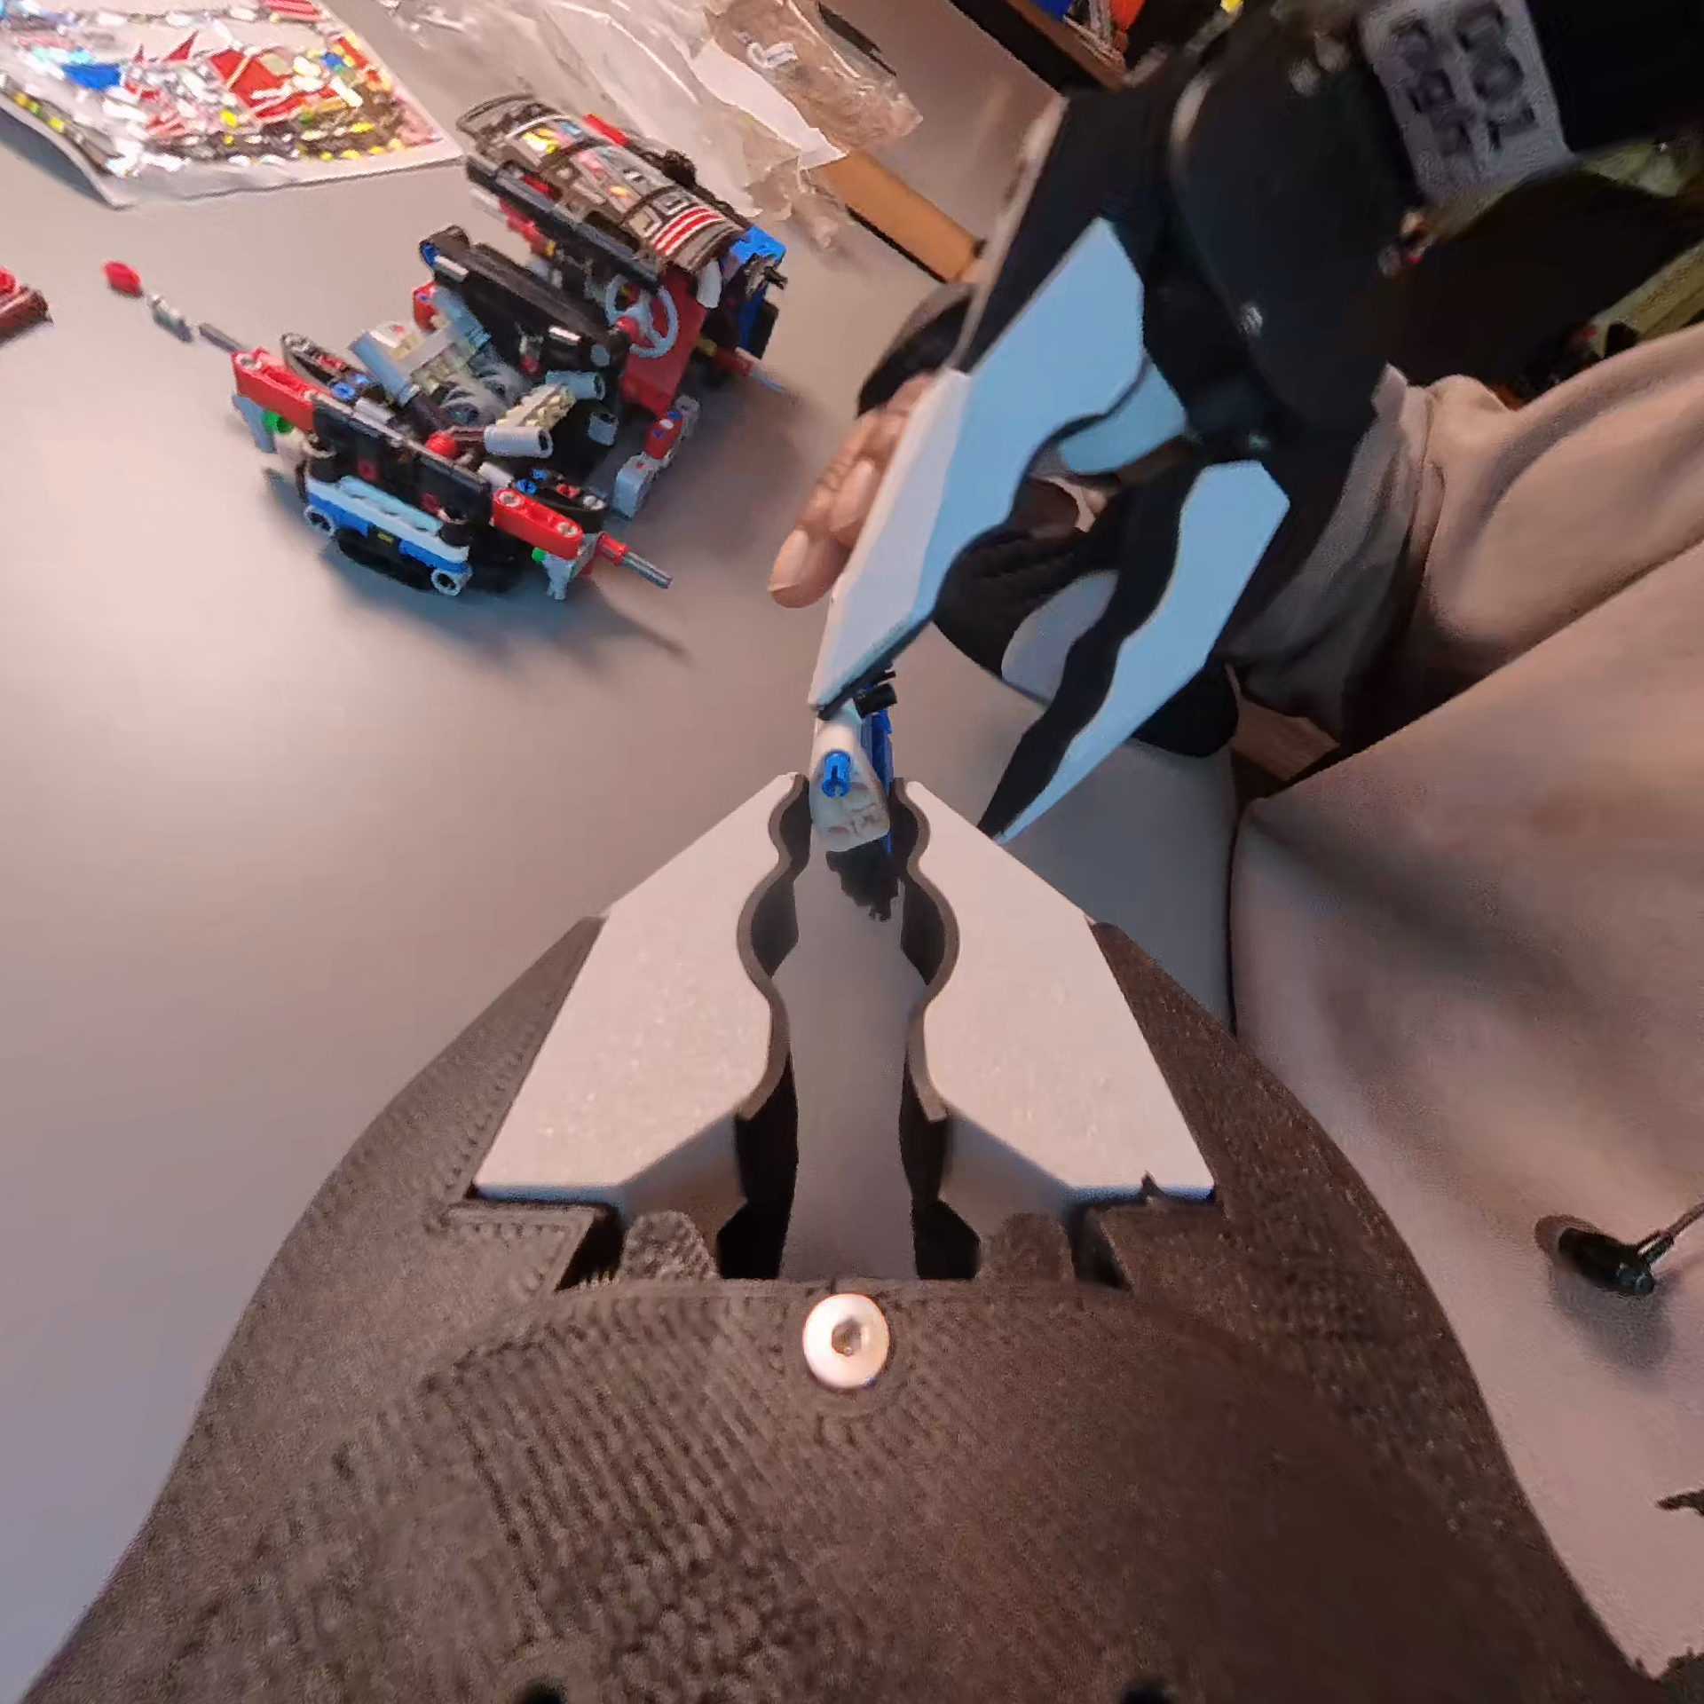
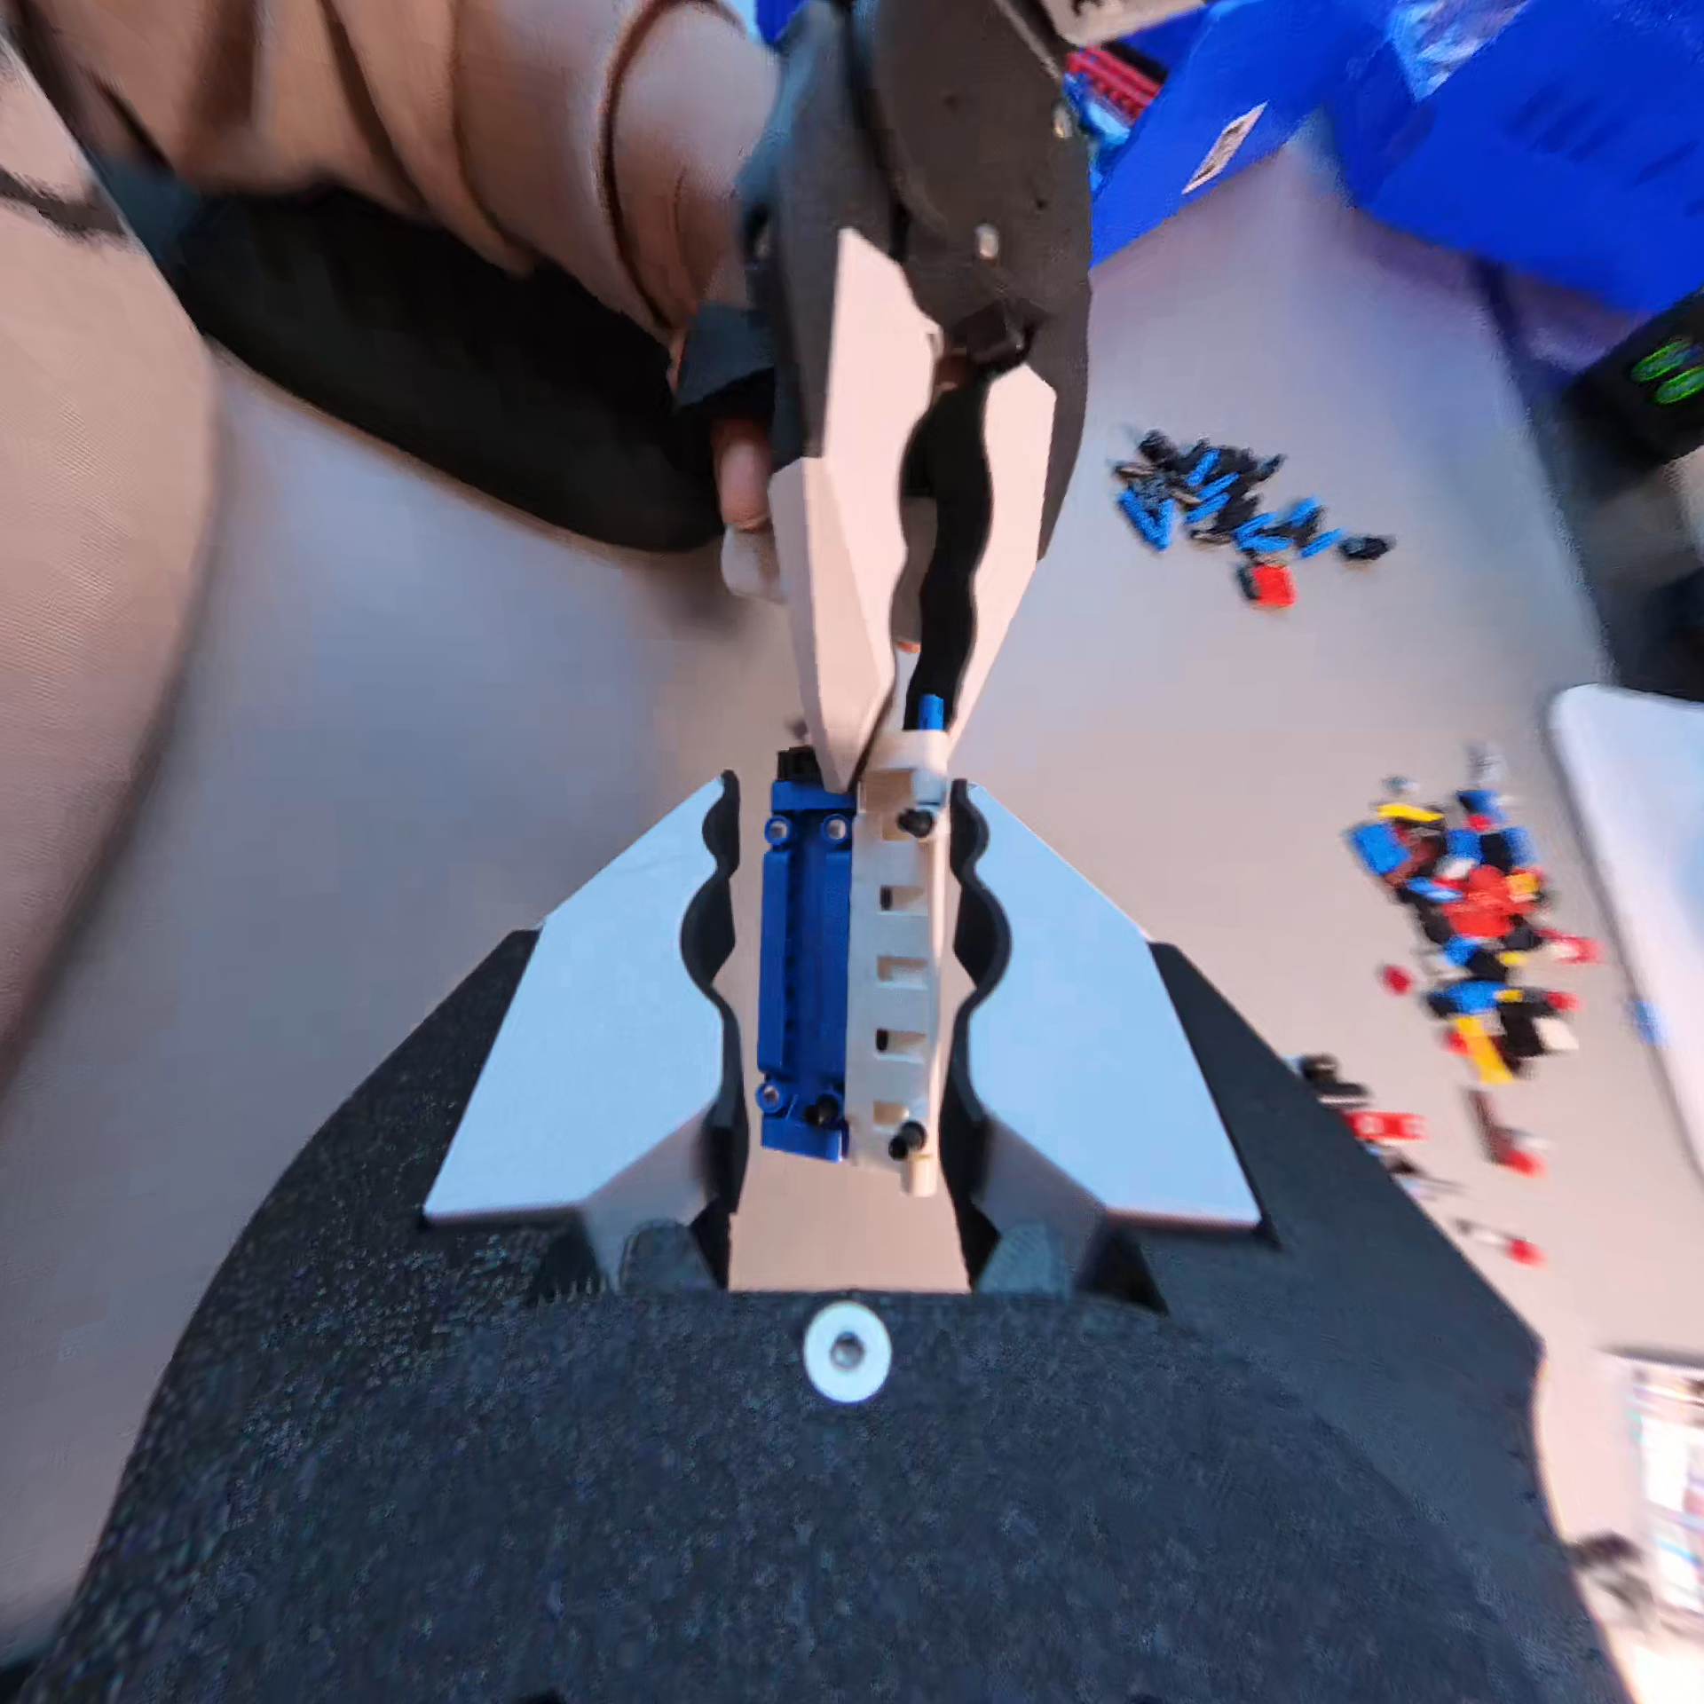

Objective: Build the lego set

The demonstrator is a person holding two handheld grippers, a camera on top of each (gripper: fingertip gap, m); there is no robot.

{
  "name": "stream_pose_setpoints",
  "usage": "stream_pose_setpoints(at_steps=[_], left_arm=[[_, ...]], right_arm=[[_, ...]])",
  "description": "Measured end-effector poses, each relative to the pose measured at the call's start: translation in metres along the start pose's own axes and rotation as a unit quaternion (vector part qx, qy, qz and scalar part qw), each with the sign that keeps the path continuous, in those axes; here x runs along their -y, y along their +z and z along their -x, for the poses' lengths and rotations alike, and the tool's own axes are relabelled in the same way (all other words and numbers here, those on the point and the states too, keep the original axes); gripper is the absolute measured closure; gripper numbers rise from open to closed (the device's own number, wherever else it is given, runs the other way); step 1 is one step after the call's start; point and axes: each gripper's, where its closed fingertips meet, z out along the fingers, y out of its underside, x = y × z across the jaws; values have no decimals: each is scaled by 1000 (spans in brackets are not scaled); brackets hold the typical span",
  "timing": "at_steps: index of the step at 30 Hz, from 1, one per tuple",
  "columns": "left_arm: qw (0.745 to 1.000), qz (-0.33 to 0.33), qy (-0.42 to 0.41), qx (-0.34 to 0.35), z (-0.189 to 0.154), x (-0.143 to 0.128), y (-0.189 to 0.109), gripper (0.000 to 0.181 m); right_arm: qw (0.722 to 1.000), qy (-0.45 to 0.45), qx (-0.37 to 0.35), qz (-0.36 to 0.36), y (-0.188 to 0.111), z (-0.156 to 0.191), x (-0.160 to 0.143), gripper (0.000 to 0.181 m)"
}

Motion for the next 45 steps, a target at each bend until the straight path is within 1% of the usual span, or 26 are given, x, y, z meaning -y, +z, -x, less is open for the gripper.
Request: stream_pose_setpoints(at_steps=[2, 3, 5, 7, 14, 16, 18, 19, 20, 23, 26, 32, 36, 39, 45], left_arm=[[998, -5, 55, -5, -8, 2, -1, 167], [996, -1, 85, 2, -10, 1, -1, 166], [991, 9, 130, 16, -12, -2, 0, 167], [987, 9, 156, 21, -15, -3, 0, 167], [978, 35, 202, 48, -14, -9, 2, 166], [975, 37, 214, 53, -16, -8, 3, 167], [970, 45, 228, 66, -14, -10, 3, 167], [970, 46, 231, 68, -14, -10, 3, 167], [970, 44, 230, 67, -14, -10, 3, 167], [969, 44, 235, 68, -14, -11, 3, 167], [967, 46, 240, 68, -16, -11, 3, 167], [967, 43, 240, 67, -17, -12, 3, 167], [970, 26, 230, 68, -17, -9, 3, 166], [966, 37, 246, 71, -17, -11, 4, 168], [968, 16, 238, 72, -17, -4, 3, 168]], right_arm=[[997, 64, 31, -27, -6, -8, 1, 144], [995, 80, 43, -33, -7, -10, 0, 148], [993, 91, 70, -41, -5, -5, 2, 156], [991, 87, 98, -40, -3, 5, 5, 166], [993, 56, 102, -1, 1, 9, 2, 167], [991, 66, 115, 5, -3, 11, 4, 166], [990, 82, 119, 1, -6, 7, 9, 170], [990, 84, 117, 9, -6, 6, 8, 177], [990, 74, 116, 16, -6, 6, 7, 178], [992, 46, 109, 30, -3, 8, 7, 175], [992, 21, 107, 57, 1, 11, -1, 172], [993, 2, 107, 59, 1, 11, 0, 173], [994, -31, 82, 68, 1, 10, 0, 174], [993, -52, 64, 79, 2, 12, -1, 174], [997, -27, 54, 56, -3, 9, -1, 175]])
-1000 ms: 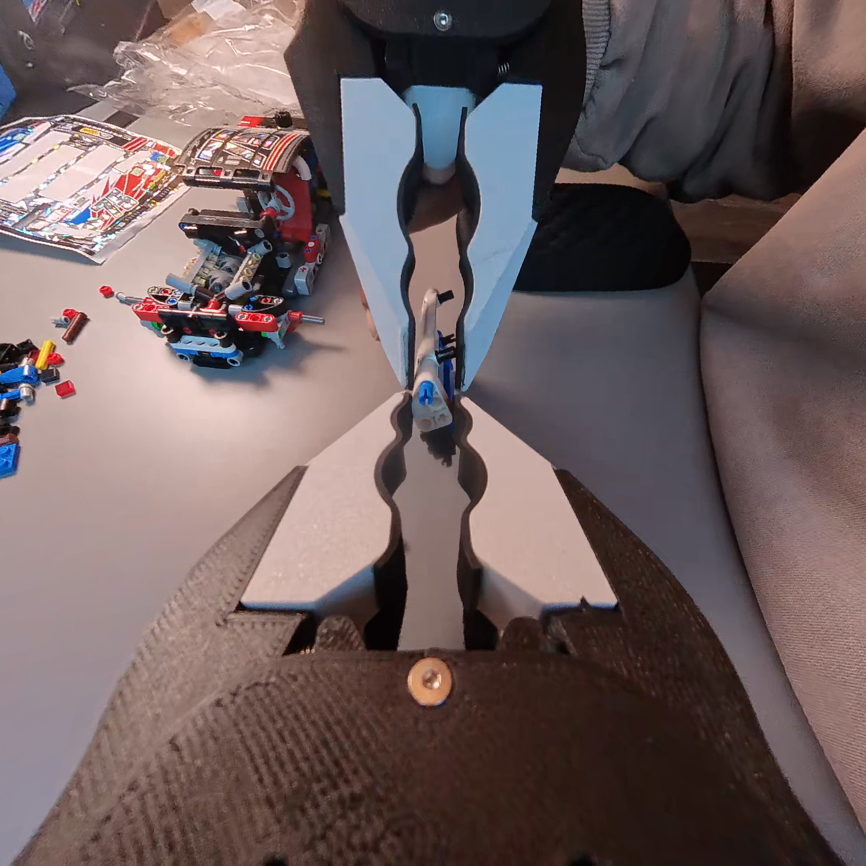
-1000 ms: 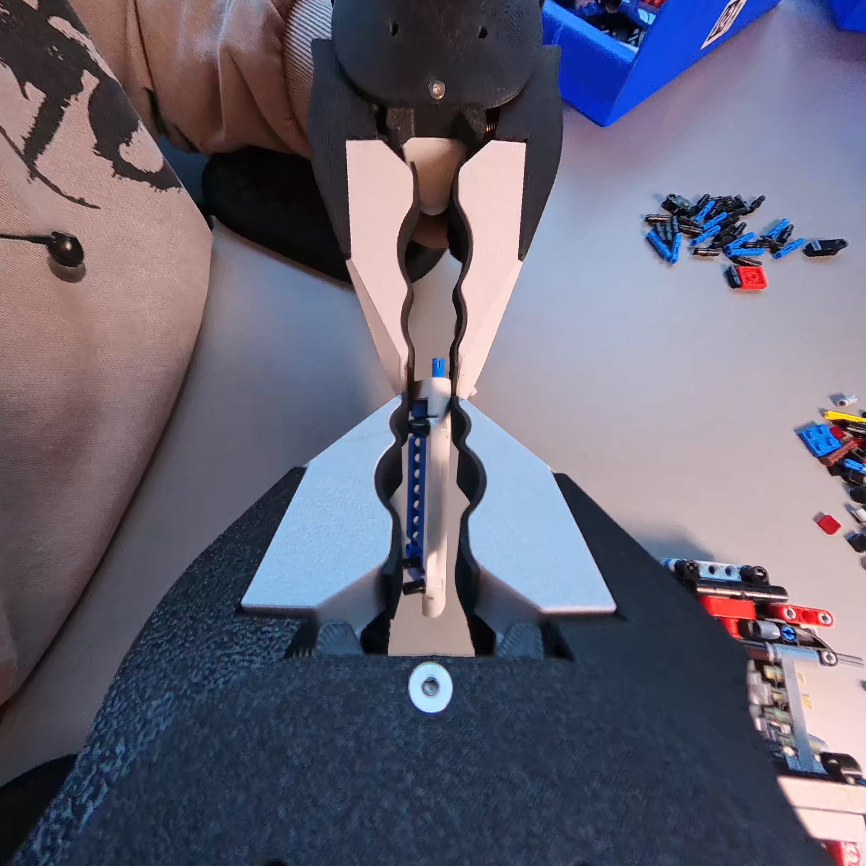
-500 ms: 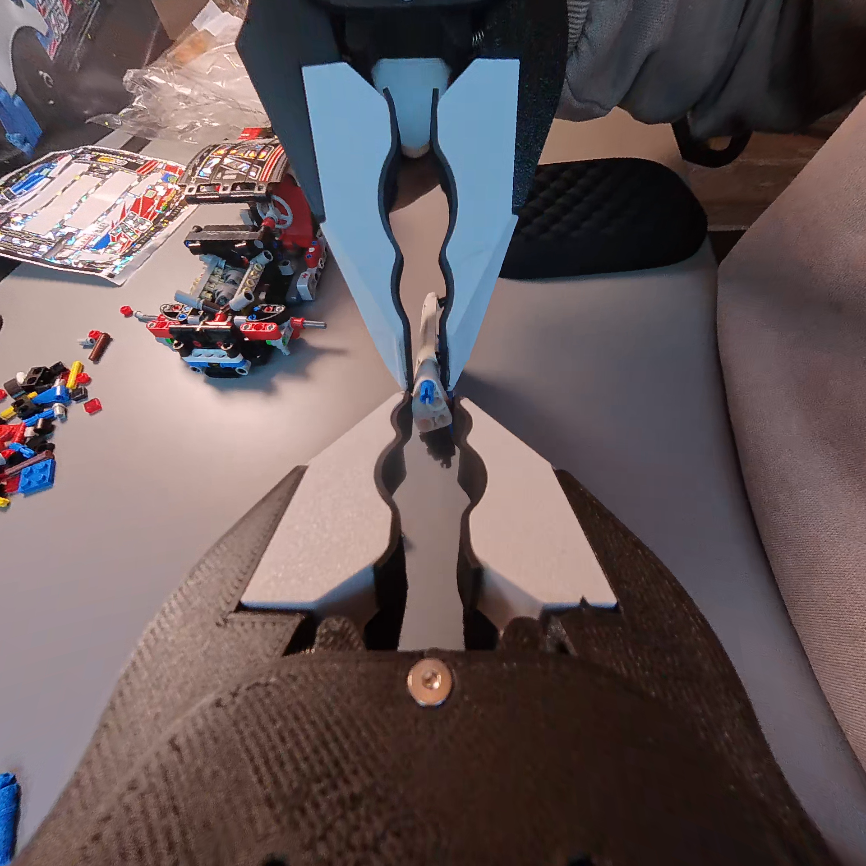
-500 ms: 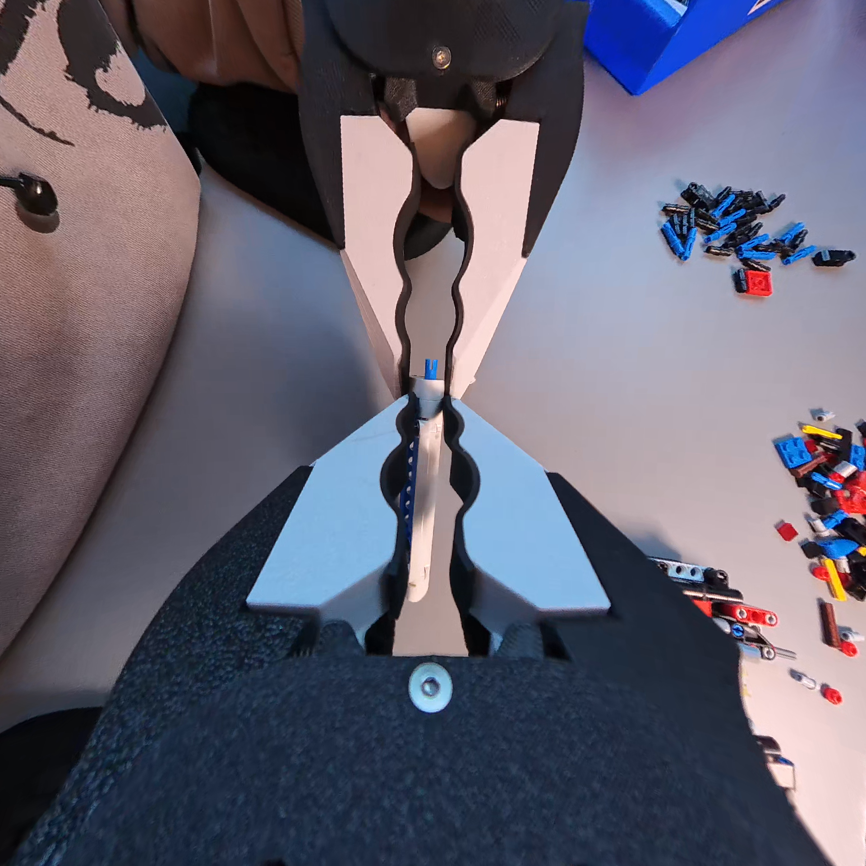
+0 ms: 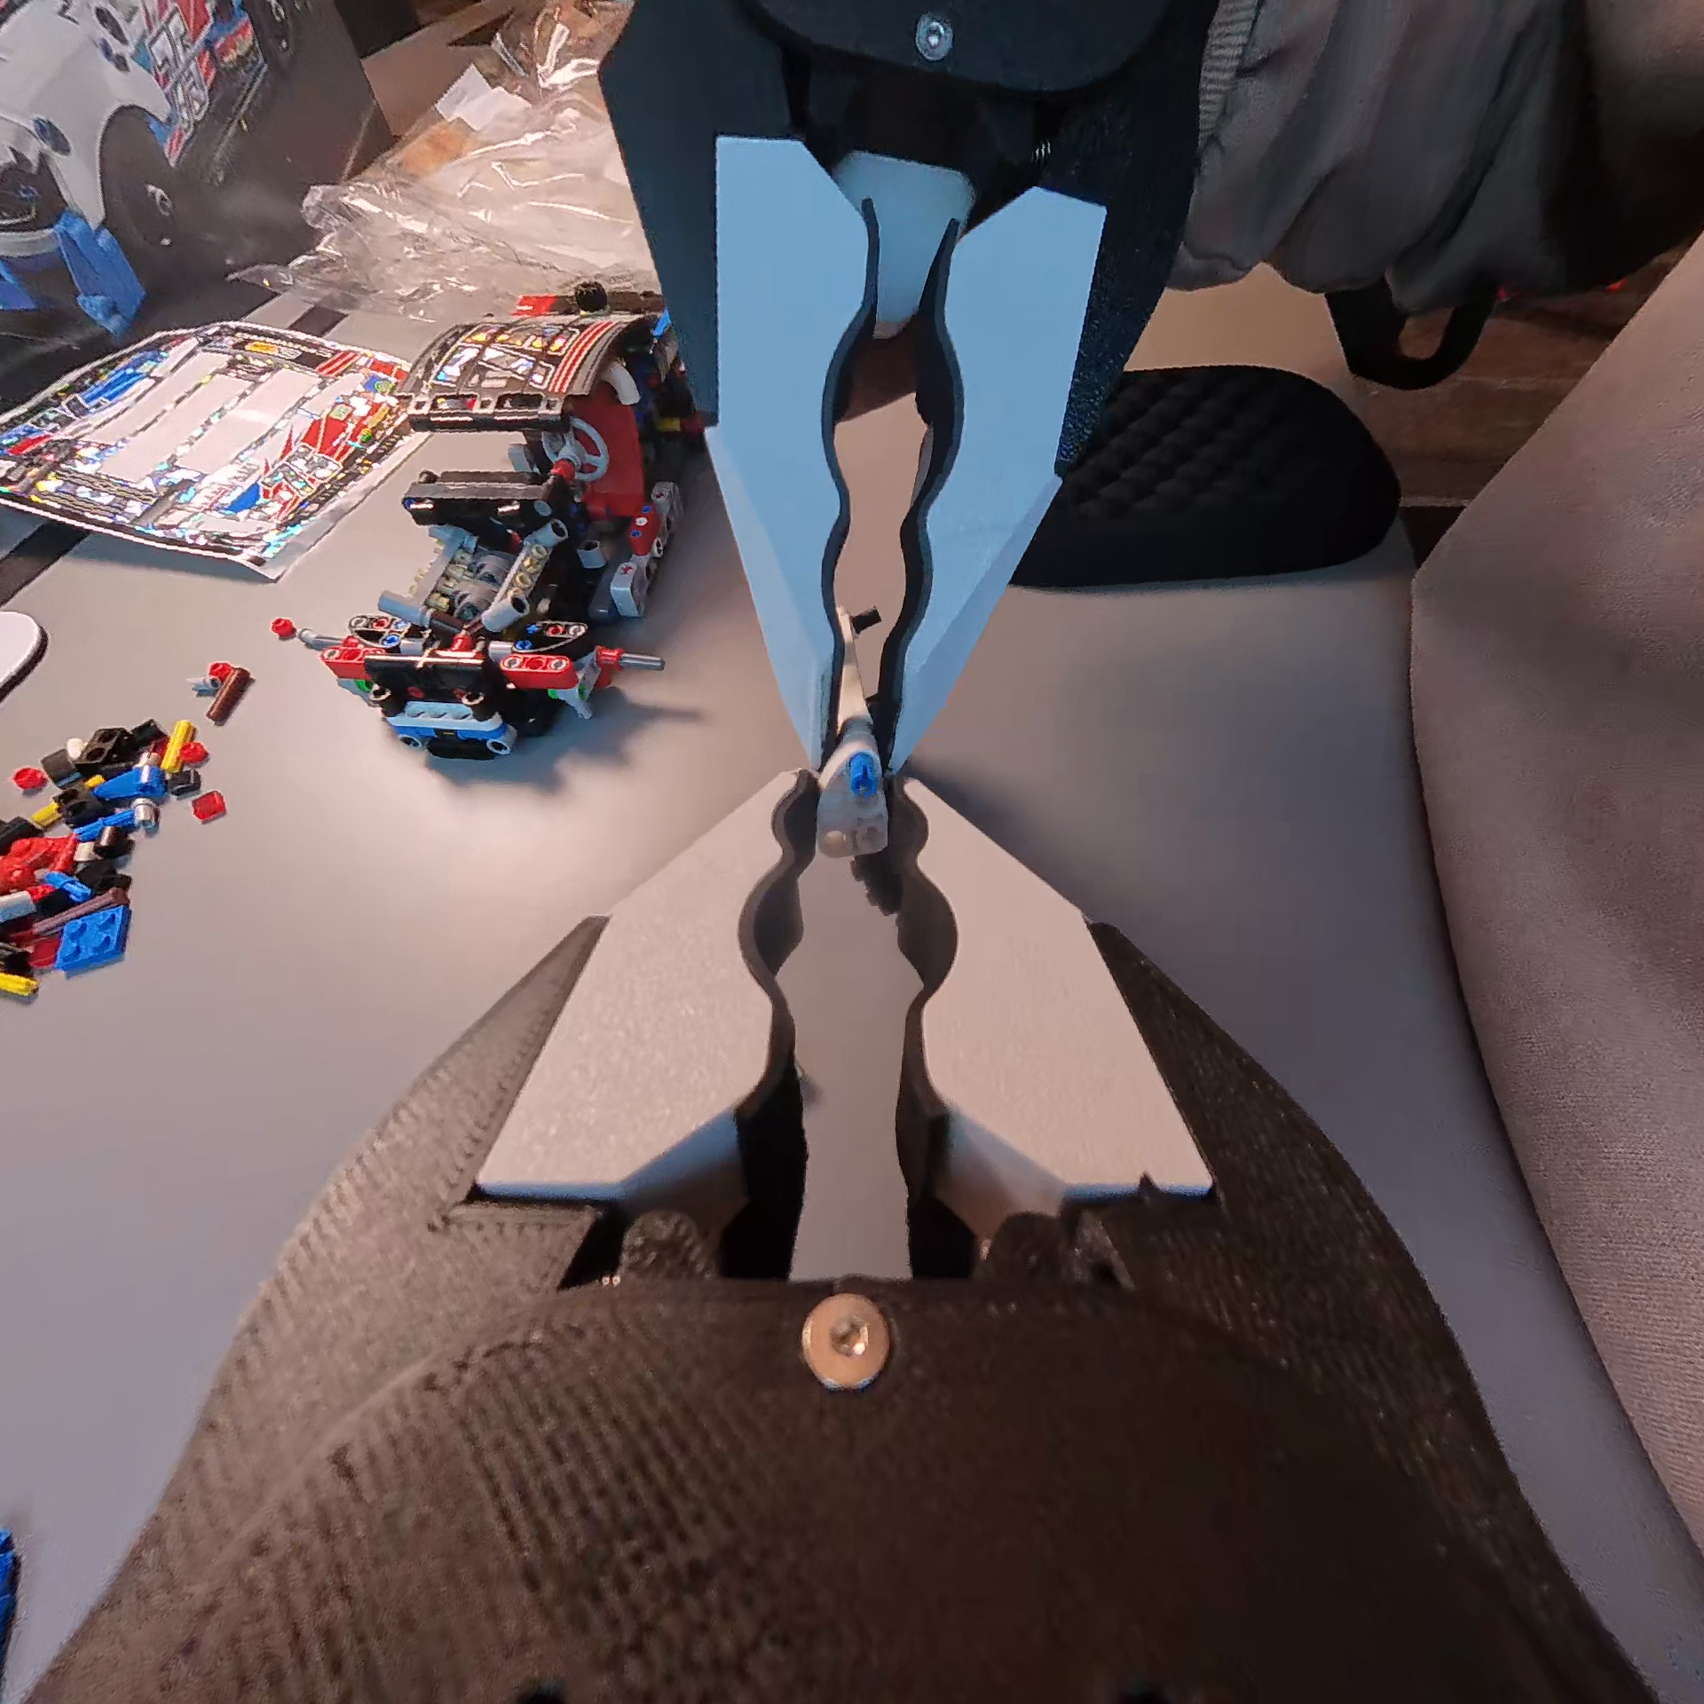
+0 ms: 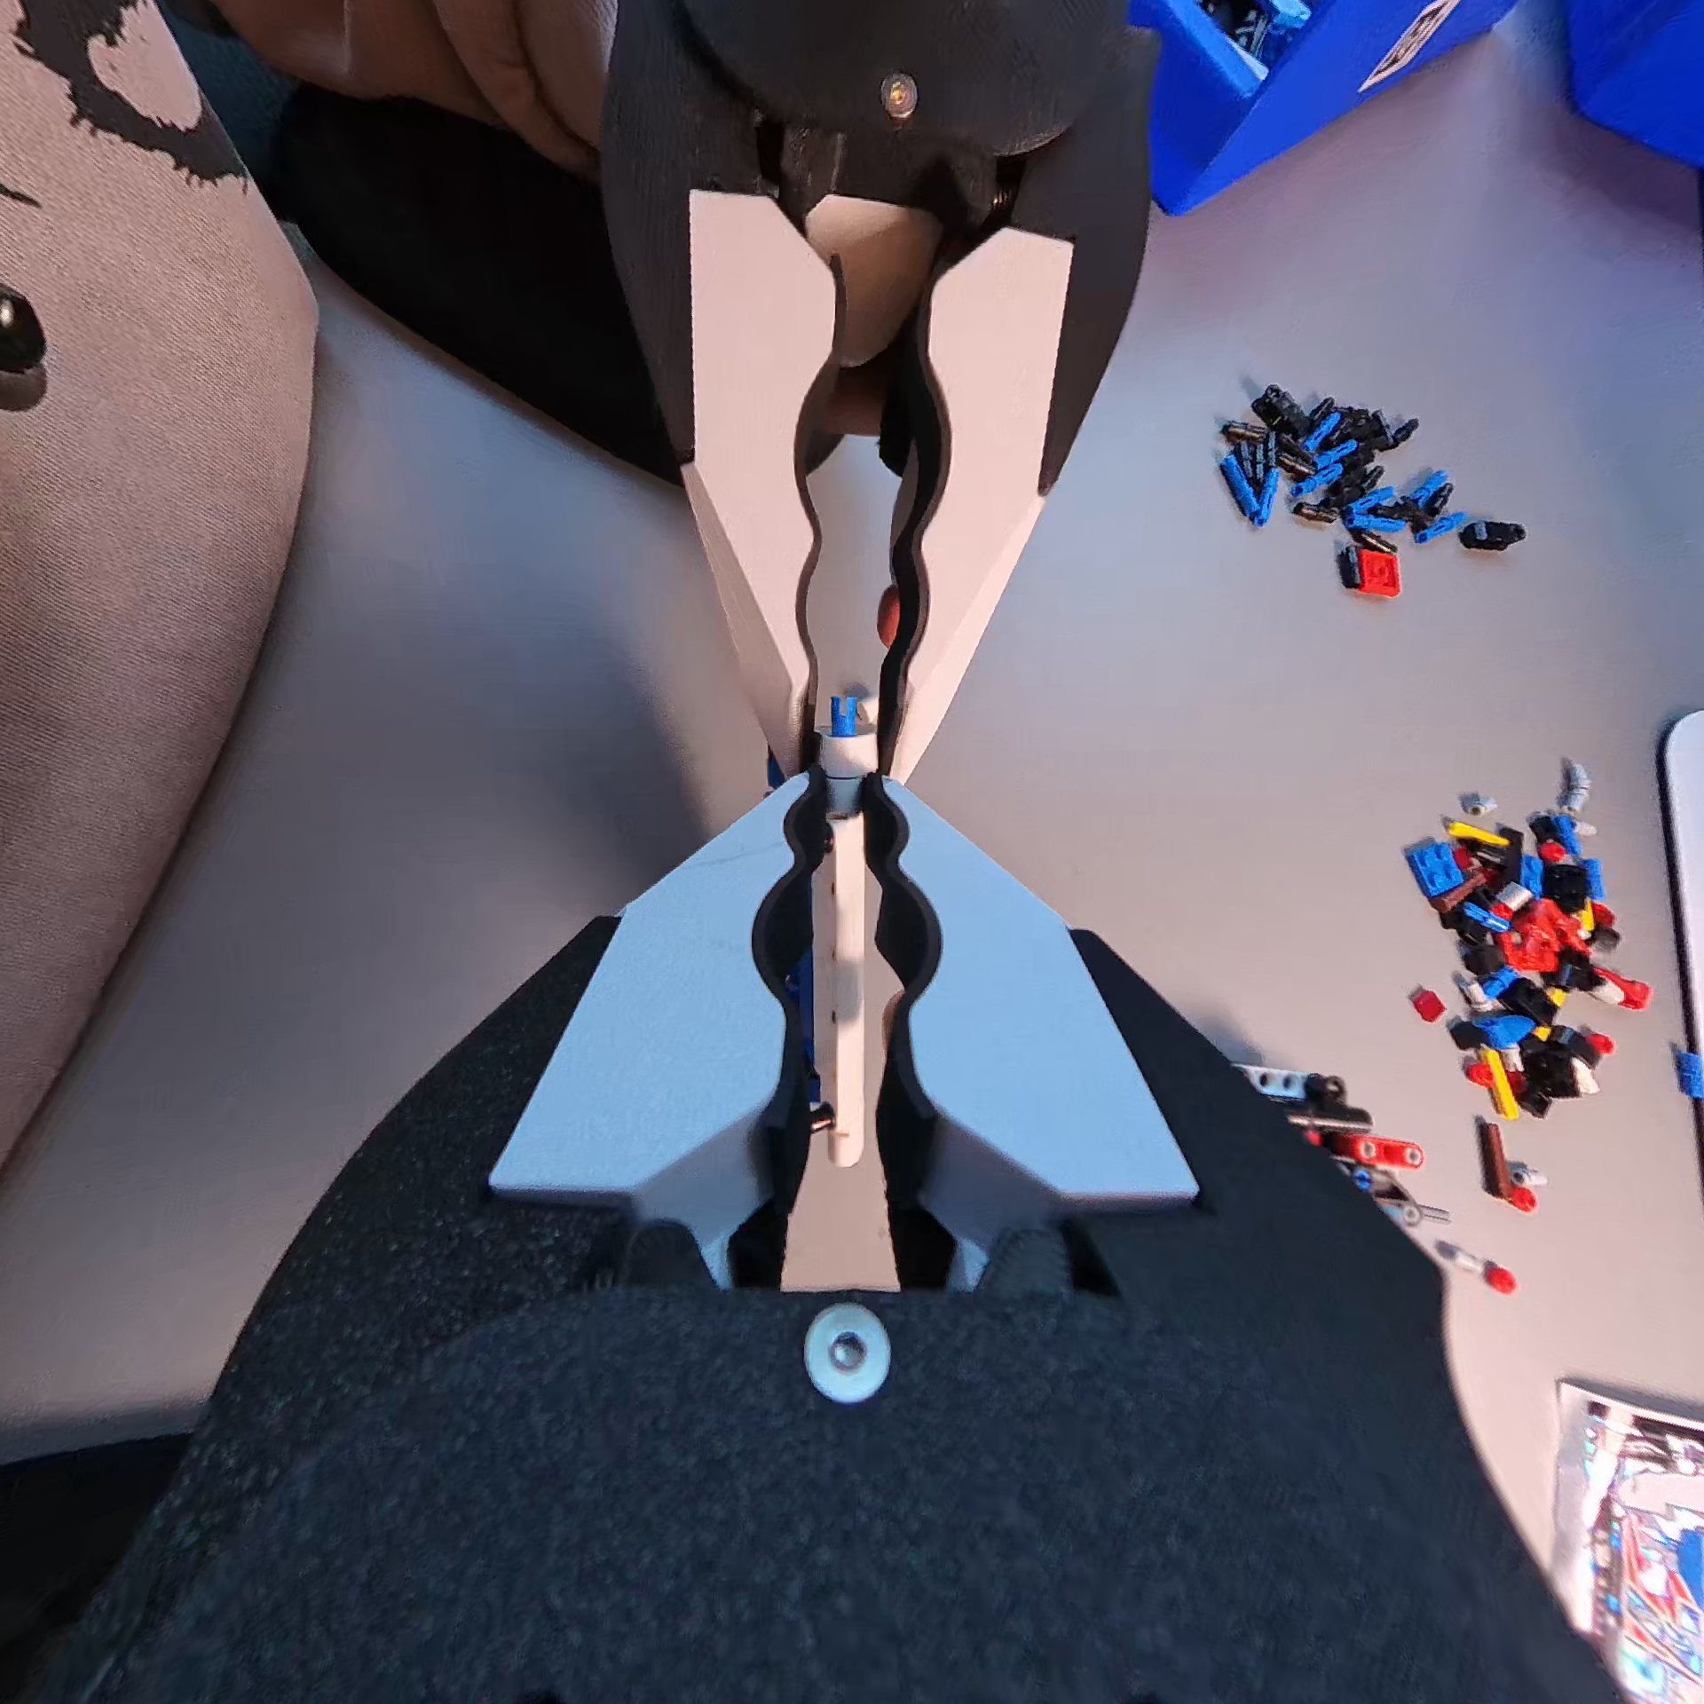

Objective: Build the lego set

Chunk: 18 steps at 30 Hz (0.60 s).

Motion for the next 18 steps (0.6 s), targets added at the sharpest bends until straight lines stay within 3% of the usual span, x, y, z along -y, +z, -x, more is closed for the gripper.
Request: stream_pose_setpoints(at_steps=[2, 4, 5, 7, 10, 18], left_arm=[[1000, -8, -8, -2, 0, 1, -1, 168], [999, -33, -28, 11, 10, 4, -13, 168], [997, -56, -52, 8, 15, 8, -22, 169], [998, -44, -55, 4, 15, -2, -24, 168], [996, -42, -74, -4, 19, 3, -18, 168], [992, -62, -105, -17, 22, 5, -23, 168]], right_arm=[[1000, 9, 2, -13, -1, 0, 0, 175], [998, -6, -15, 58, 1, -4, -29, 175], [999, 8, -17, 38, 0, -5, -33, 175], [998, 48, -15, -23, -8, -5, -15, 176], [1000, 11, -20, -8, -8, -6, -10, 176], [999, 47, -16, -14, 8, -17, -11, 175]])
